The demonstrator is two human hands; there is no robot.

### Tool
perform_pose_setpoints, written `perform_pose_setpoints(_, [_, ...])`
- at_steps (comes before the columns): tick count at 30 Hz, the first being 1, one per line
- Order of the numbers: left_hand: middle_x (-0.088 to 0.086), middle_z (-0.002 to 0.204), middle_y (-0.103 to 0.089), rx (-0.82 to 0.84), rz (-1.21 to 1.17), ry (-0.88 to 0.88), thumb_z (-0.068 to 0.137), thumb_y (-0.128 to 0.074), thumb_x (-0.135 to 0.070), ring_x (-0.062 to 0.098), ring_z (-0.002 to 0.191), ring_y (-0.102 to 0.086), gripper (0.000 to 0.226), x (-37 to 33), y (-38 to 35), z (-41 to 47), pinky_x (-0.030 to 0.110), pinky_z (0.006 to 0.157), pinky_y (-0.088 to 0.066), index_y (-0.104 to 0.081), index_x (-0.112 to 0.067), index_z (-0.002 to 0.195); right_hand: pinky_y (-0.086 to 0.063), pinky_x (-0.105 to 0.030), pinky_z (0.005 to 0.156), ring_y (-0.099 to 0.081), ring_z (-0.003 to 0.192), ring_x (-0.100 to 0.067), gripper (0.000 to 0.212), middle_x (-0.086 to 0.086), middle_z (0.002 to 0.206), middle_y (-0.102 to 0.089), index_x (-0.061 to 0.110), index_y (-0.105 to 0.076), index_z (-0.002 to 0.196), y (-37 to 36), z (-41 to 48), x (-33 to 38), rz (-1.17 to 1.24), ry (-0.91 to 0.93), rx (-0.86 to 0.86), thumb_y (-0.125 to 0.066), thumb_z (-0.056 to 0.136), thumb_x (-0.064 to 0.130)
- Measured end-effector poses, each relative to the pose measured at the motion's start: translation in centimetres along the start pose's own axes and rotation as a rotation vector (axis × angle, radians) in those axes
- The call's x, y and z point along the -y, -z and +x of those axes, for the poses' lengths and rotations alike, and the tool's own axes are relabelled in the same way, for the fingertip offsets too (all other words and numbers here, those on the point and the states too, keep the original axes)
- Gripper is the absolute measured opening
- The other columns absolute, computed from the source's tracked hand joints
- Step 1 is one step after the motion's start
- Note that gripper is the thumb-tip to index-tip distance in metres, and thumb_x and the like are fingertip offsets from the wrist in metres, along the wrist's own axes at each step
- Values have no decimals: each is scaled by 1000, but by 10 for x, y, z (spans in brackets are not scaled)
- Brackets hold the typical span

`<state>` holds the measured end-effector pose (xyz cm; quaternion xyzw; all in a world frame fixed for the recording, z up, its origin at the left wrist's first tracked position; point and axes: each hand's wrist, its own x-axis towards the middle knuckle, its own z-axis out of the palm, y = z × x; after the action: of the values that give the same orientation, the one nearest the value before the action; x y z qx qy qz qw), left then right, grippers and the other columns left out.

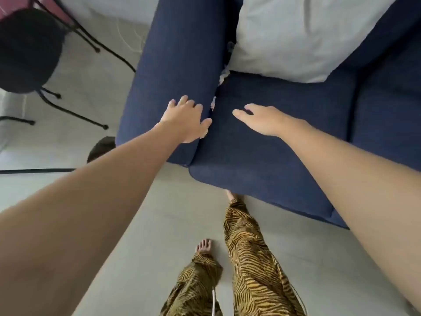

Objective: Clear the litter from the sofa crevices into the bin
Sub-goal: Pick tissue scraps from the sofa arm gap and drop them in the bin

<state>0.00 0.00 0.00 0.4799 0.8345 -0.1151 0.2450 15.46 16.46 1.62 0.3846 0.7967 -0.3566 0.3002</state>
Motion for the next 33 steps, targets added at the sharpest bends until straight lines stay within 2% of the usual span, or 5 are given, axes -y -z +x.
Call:
perform_pose_setpoints(9, [11,157,-27,137,580,-196,92,-47,-43,30,147,-10,71,-17,-94,88,54,117,2,-26,-9,151,-45,-45,99,-47,128,-34,65,-14,142,-48,12,-48,138,-48,160,6,-208,125,-43,-47,93,59])
perform_pose_setpoints(14, [16,160,-13,245,770,-195,97,-42,-38,35,147,-4,70,-27,-129,127,55,116,5,-17,-3,152,-40,-46,98,-40,128,-35,57,-16,140,-43,10,-49,135,-76,234,19,-366,152,-149,-54,93,49])
perform_pose_setpoints(18, [22,159,-12,318,952,-192,92,-48,-53,43,145,-3,80,-25,-147,145,64,111,11,-20,-6,151,-39,-44,97,-40,124,-33,55,-15,137,-42,13,-49,134,-90,276,30,-377,166,-250,-58,90,45])
perform_pose_setpoints(28, [22,154,-29,268,899,-173,90,-52,-54,47,143,-10,78,-26,-154,155,63,112,4,-32,-4,147,-41,-43,93,-49,114,-32,24,-13,123,-56,16,-64,114,-101,302,42,-266,122,-368,-47,97,12])
perform_pose_setpoints(33, [9,114,-64,257,668,-150,87,-62,-31,34,123,-48,43,-27,-150,154,56,116,6,-48,-10,122,-48,-40,78,-57,106,-32,19,-13,115,-61,10,-63,110,-91,297,37,-180,199,-327,-49,97,8])
